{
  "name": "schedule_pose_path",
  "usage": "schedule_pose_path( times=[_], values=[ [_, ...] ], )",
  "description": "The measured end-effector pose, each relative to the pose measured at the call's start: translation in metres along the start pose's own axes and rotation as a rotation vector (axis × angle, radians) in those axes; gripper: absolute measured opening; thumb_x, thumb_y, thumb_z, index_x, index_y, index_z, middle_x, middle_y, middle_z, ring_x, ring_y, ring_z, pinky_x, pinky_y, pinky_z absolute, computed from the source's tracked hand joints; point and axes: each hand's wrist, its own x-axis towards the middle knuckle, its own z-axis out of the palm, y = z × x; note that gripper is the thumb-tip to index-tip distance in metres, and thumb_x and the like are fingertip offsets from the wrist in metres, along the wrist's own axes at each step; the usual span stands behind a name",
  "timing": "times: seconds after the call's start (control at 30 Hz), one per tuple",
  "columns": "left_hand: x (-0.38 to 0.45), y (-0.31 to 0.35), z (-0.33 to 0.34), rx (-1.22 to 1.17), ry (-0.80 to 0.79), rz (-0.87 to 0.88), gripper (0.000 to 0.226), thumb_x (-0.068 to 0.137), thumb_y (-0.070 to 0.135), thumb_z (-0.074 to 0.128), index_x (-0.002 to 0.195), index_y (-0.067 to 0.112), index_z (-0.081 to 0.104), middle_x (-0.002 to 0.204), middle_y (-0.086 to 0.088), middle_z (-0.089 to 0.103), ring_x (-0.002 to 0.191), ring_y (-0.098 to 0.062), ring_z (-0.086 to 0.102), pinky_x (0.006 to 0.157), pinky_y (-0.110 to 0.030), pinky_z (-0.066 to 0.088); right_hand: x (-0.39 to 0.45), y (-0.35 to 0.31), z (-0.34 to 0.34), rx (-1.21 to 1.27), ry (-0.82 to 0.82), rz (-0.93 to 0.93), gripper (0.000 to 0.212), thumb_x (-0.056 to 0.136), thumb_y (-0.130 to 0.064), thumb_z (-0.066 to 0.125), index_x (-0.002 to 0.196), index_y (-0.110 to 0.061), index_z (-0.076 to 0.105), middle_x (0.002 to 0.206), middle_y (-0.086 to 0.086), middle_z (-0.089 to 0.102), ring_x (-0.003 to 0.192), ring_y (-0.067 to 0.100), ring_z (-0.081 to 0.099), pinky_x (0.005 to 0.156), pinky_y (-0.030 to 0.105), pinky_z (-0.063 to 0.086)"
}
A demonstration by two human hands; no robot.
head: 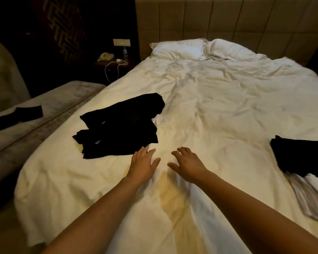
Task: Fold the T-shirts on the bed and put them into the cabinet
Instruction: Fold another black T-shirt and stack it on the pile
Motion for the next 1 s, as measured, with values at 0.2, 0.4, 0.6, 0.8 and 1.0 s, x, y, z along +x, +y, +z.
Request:
schedule_pose_path(
  times=[0.2, 0.4, 0.6, 0.8, 1.0],
  values=[
    [0.031, -0.047, 0.013, -0.093, 0.121, -0.040, 0.056, 0.102, 0.046, 0.047, 0.152, 0.023, 0.038, 0.160, -0.001, 0.032, 0.148, -0.021, 0.024, 0.119, -0.034, 0.019, 0.047, -0.011, 0.027, 0.194, -0.035, 0.010, 0.056, 0.101, -0.050, 0.045, 0.147, -0.017, 0.041, 0.149, 0.004, 0.044, 0.134, 0.023, 0.040, 0.104, 0.035, 0.039],
    [0.045, -0.096, 0.021, 0.116, 0.195, -0.058, 0.051, 0.098, 0.040, 0.058, 0.142, 0.015, 0.053, 0.143, -0.011, 0.052, 0.133, -0.032, 0.045, 0.106, -0.044, 0.037, 0.090, -0.044, 0.058, 0.244, -0.058, -0.076, 0.054, 0.101, -0.039, 0.049, 0.148, -0.014, 0.038, 0.143, 0.010, 0.049, 0.125, 0.028, 0.046, 0.097, 0.035, 0.039],
    [0.045, -0.132, 0.029, 0.002, 0.428, 0.186, 0.031, 0.099, 0.028, 0.046, 0.108, 0.013, 0.071, 0.101, -0.005, 0.066, 0.091, -0.027, 0.059, 0.081, -0.036, 0.048, 0.115, -0.071, 0.073, 0.349, 0.061, -0.104, 0.046, 0.100, -0.025, 0.051, 0.145, -0.016, 0.043, 0.122, 0.010, 0.060, 0.112, 0.030, 0.051, 0.086, 0.039, 0.043],
    [0.032, -0.128, 0.019, -0.039, 0.611, 0.444, 0.024, 0.098, 0.020, 0.055, 0.102, 0.005, 0.073, 0.089, -0.008, 0.065, 0.085, -0.019, 0.054, 0.078, -0.031, 0.046, 0.113, -0.068, 0.076, 0.521, 0.121, -0.101, 0.018, 0.099, -0.021, 0.051, 0.111, -0.015, 0.064, 0.101, 0.008, 0.064, 0.092, 0.026, 0.059, 0.079, 0.040, 0.047],
    [0.016, -0.118, 0.022, -0.024, 0.536, 0.457, 0.016, 0.093, 0.027, 0.066, 0.097, 0.013, 0.072, 0.089, -0.003, 0.064, 0.084, -0.025, 0.061, 0.075, -0.037, 0.049, 0.063, -0.053, 0.067, 0.685, 0.219, -0.023, 0.011, 0.101, -0.019, 0.048, 0.101, -0.023, 0.059, 0.094, -0.006, 0.061, 0.083, 0.010, 0.056, 0.072, 0.026, 0.041]
  ],
)
